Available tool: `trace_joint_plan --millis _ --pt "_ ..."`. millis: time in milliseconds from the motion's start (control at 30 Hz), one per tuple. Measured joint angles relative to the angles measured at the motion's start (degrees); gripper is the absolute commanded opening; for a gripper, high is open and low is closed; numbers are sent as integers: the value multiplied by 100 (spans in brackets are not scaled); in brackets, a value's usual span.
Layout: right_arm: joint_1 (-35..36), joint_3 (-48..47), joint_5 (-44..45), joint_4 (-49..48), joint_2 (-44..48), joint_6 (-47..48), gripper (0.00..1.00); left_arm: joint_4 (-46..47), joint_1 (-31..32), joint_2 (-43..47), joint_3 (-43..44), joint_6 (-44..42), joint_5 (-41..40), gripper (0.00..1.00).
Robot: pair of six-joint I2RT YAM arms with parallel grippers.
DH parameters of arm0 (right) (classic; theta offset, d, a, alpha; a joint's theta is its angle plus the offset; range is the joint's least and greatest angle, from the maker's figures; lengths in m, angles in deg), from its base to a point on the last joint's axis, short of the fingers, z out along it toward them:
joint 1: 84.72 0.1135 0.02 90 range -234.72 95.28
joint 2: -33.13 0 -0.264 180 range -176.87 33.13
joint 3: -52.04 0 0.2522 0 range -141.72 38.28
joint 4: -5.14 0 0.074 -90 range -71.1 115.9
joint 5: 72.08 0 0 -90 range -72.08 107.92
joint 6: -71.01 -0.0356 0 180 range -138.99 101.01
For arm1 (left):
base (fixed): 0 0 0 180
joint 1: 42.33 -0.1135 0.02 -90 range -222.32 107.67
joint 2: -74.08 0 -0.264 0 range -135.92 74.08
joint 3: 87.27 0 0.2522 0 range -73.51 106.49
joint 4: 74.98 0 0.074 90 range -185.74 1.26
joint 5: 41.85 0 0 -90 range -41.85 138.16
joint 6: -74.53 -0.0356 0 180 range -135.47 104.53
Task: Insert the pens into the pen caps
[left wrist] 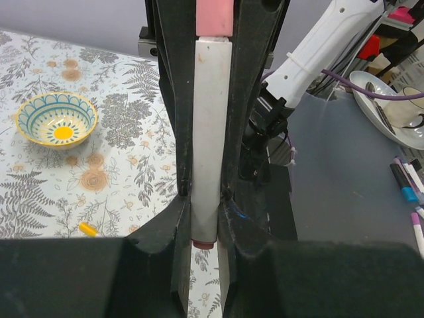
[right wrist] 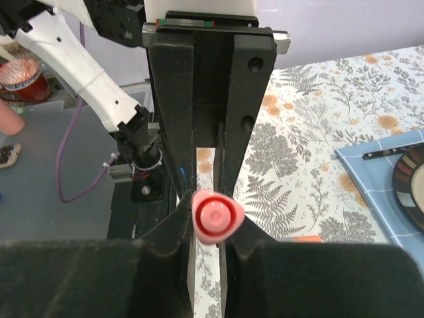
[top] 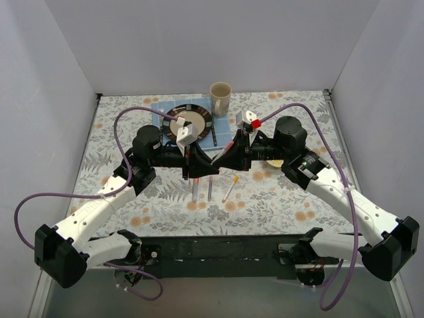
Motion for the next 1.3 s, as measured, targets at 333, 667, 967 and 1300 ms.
trace_joint_plan --millis 333,667,967,1300 --pt "26 984 378 -1921 153 -1340 46 671 -4 197 -538 645 -52 0" --pt "26 1189 584 -2898 289 -1958 1 1198 0 260 -634 1036 -136 5" --pt "59 1261 498 -3178 262 -2065 1 1421 0 140 -605 1344 -149 46" --pt "66 1224 413 -3003 155 -1921 1 1416 0 -118 -367 1386 168 0"
